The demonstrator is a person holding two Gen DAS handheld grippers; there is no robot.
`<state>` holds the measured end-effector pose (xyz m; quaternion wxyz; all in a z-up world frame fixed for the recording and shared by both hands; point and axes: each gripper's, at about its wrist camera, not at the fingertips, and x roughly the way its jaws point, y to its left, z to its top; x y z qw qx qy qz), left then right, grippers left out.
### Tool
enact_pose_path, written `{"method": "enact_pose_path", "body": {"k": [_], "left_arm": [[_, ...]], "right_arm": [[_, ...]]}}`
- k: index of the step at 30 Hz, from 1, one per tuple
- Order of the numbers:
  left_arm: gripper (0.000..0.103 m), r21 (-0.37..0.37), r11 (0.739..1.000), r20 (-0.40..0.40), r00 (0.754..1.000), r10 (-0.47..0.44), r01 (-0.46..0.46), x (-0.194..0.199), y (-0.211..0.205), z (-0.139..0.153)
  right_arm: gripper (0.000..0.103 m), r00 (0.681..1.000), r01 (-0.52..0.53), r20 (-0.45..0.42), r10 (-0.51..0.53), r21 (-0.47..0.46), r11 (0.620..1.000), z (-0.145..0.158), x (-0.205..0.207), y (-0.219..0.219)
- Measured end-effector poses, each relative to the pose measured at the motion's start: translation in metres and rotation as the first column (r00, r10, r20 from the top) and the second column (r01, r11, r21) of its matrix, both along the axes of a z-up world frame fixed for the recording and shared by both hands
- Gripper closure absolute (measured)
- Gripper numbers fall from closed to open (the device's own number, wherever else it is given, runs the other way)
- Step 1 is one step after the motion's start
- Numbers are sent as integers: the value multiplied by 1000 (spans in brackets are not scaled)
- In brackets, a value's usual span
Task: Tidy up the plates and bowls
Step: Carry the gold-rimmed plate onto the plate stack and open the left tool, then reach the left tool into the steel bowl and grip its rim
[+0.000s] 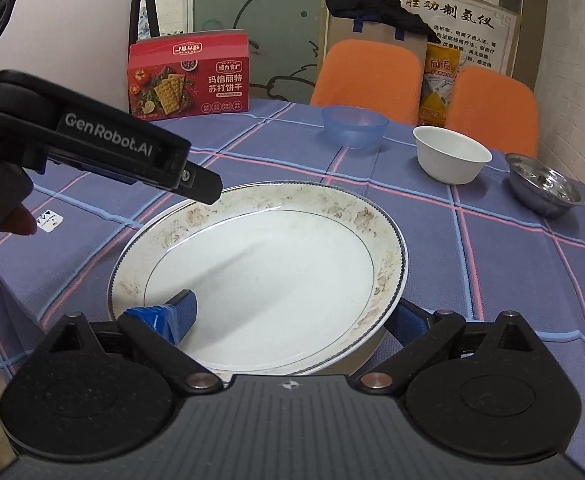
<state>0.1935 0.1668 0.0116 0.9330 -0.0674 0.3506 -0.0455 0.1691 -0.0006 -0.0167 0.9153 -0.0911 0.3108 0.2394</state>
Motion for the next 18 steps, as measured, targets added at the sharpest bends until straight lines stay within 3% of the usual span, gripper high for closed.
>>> {"method": "enact_pose_path", "body": {"k": [4, 11, 12, 13, 18], "left_arm": [[27, -7, 1000, -3, 1000, -9, 9, 2, -3, 2], [24, -14, 998, -9, 998, -67, 66, 10, -28, 5], [21, -15, 997, -12, 997, -79, 79, 13, -33, 6], [9, -16, 996, -15, 996, -90, 90, 15, -39, 7], [6, -41, 986, -8, 987, -163, 162, 45, -68, 18]], "right_arm": [[17, 997, 72, 9, -73, 111, 991, 7, -1, -26], [17, 991, 130, -6, -132, 190, 973, 12, 3, -62], [17, 990, 141, -21, -140, 199, 970, 10, 7, -69], [17, 988, 153, -35, -150, 207, 966, 8, 11, -76], [17, 970, 243, -44, -240, 214, 946, 10, 38, -120]]}}
